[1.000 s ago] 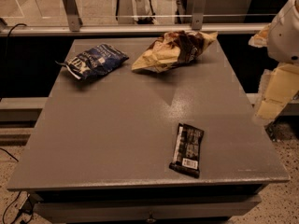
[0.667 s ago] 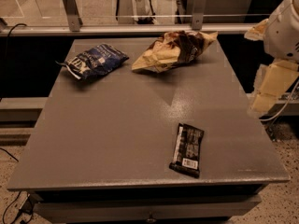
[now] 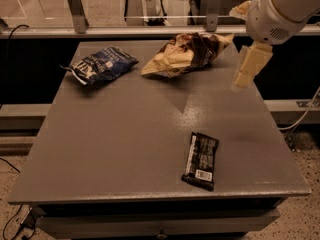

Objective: Move brown chip bag near rxbar chocolate

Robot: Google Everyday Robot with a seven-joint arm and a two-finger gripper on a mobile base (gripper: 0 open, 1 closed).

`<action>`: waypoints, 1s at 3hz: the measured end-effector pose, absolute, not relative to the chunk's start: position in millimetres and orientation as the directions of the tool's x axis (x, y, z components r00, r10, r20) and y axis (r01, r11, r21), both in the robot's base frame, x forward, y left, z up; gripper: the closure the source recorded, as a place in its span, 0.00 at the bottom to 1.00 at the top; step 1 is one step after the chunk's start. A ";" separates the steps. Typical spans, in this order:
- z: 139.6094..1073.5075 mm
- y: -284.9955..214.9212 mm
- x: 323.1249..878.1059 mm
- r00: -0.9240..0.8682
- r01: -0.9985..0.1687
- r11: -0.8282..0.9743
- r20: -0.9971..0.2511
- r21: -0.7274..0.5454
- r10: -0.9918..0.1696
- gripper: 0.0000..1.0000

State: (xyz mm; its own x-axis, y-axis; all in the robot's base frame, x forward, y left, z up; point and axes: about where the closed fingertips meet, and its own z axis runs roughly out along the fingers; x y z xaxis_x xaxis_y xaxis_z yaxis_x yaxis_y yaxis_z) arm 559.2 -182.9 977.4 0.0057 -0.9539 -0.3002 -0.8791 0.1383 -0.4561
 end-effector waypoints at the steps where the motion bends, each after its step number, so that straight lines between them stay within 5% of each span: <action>1: 968.2 -161.2 611.1 0.051 -0.854 0.144 -0.354 -0.500 -0.934 0.00; 3: 928.8 -128.4 686.9 0.105 -0.852 0.128 -0.405 -0.508 -0.908 0.00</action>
Offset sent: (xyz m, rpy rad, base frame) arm 0.1489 0.0604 -0.0421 0.1739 -0.1250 0.0776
